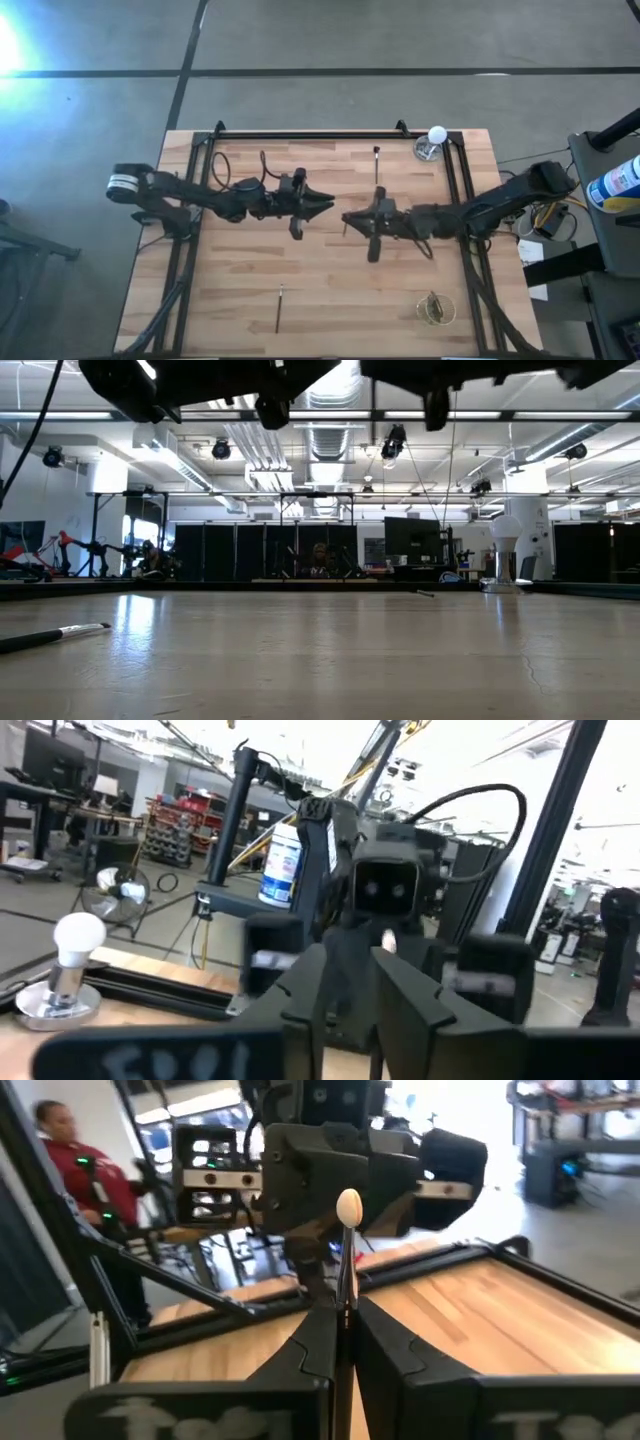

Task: Pick & Place Makeup Brushes
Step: Put the eyeshadow brush into the makeup brush holder

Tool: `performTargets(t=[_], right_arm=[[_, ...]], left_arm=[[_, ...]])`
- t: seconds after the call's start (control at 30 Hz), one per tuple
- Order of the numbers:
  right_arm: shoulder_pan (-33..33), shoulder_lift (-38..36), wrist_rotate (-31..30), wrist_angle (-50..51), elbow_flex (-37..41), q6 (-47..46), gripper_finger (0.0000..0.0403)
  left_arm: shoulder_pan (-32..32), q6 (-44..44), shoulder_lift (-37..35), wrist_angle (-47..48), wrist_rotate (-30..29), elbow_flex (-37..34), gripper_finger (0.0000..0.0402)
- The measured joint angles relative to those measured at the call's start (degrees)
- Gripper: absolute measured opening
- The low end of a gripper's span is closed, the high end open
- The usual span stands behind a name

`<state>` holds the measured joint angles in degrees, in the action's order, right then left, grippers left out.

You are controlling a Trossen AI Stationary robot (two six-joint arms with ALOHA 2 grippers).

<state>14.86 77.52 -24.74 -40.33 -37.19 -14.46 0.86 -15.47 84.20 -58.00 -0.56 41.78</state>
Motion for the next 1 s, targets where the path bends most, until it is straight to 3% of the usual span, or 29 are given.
performTargets(t=[0.23, 0.37, 0.5, 0.77, 1.0], right_arm=[[13.05, -9.88, -20.01, 22.57, -0.95, -10.03, 0.0014], [21.73, -11.87, -31.39, 40.82, -5.56, -22.32, 0.0014], [29.77, -10.47, -38.2, 59.47, -11.58, -37.63, 0.0014], [40.27, -0.25, -39.31, 87.81, -26.01, -60.02, 0.0013], [47.94, 9.38, -35.76, 107.27, -38.48, -73.94, 0.0013]], left_arm=[[0.0, 1.93, -2.01, 0.19, -0.75, -2.85, 0.0091], [0.0, 1.95, -1.86, 0.68, -1.92, -3.75, 0.0091], [0.0, 1.91, -1.83, 1.02, -2.56, -4.53, 0.0091], [0.02, 1.83, -1.81, 4.34, -2.58, -4.72, 0.0091], [0.28, 0.34, -1.79, 5.94, -2.58, -4.74, 0.0091]])
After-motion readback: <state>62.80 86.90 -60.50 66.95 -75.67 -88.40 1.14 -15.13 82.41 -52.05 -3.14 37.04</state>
